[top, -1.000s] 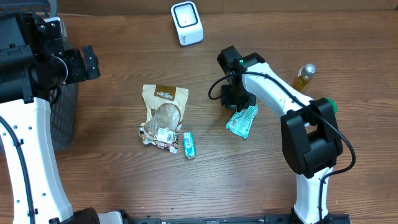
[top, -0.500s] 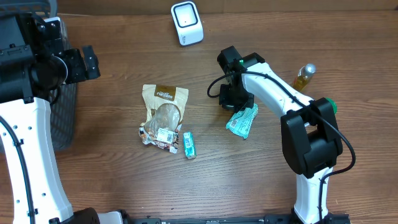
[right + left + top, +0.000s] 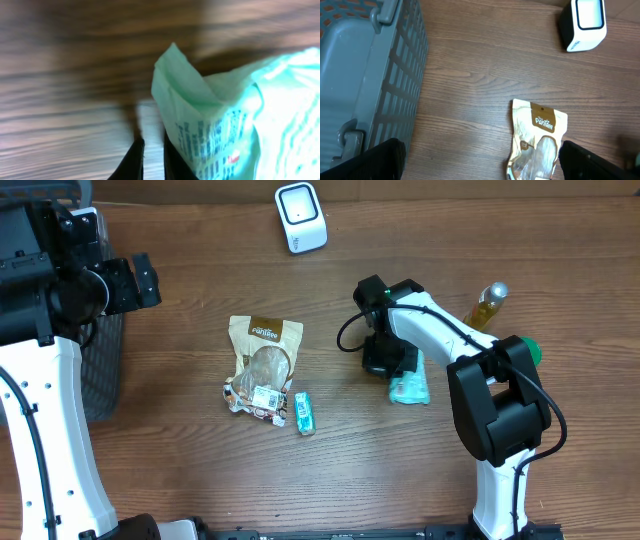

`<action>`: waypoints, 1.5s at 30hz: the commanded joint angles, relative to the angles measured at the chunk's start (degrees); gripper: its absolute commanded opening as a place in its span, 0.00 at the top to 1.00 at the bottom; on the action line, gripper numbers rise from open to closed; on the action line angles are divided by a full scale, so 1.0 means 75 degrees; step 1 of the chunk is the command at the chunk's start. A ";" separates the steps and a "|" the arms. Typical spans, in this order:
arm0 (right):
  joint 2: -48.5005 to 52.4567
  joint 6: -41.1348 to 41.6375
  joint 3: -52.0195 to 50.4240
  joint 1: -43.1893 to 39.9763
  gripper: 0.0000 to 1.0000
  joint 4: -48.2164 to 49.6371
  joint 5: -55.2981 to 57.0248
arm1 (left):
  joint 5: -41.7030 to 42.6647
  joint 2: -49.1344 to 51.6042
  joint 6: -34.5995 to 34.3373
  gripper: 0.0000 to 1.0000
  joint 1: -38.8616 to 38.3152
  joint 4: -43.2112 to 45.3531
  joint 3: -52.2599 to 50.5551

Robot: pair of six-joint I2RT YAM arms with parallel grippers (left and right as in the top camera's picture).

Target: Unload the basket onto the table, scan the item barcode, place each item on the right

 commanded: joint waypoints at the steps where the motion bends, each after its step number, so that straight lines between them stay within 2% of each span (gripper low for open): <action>1: 0.0090 0.0070 -0.0128 -0.0134 0.86 -0.0242 0.1131 | -0.0015 0.0009 -0.0047 0.00 -0.0020 0.0026 0.0085; 5: 0.0090 0.0064 -0.0128 -0.0329 0.85 -0.0370 0.1341 | -0.0015 0.0009 -0.0047 0.01 -0.0020 0.0026 0.0085; 7: 0.0090 0.0076 -0.0114 -0.0431 0.96 -0.0391 0.1329 | -0.0015 0.0009 -0.0047 0.01 -0.0020 0.0026 0.0085; 10: 0.0044 0.0507 -0.0017 -0.0522 0.96 -0.0522 0.1291 | -0.0015 0.0009 -0.0047 0.01 -0.0020 0.0026 0.0085; 18: -0.0557 0.0344 0.0799 -0.0425 0.82 -0.0772 0.0434 | -0.0015 0.0009 -0.0047 0.00 -0.0020 0.0026 0.0085; 23: -0.0965 -0.0149 0.1244 -0.0428 0.73 -0.0586 -0.0944 | -0.0015 0.0009 -0.0047 0.01 -0.0020 0.0026 0.0085; 28: -0.1040 -0.0204 0.1317 -0.0425 0.49 -0.0291 -0.1973 | -0.0015 0.0009 -0.0047 0.00 -0.0020 0.0026 0.0085; 34: -0.1040 -0.0201 0.1317 -0.0428 0.19 -0.0242 -0.1967 | -0.0015 0.0009 -0.0047 0.00 -0.0020 0.0026 0.0085; 38: -0.1040 -0.0201 0.1317 -0.0425 0.09 -0.0236 -0.1967 | -0.0015 0.0009 -0.0047 0.00 -0.0020 0.0026 0.0085; 40: -0.1040 -0.0201 0.1314 -0.0428 0.00 -0.0207 -0.1967 | -0.0015 0.0009 -0.0047 0.00 -0.0020 0.0026 0.0085; 45: -0.1040 -0.0201 0.1314 -0.0428 0.00 0.0015 -0.1967 | -0.0015 0.0009 -0.0047 0.00 -0.0020 0.0026 0.0085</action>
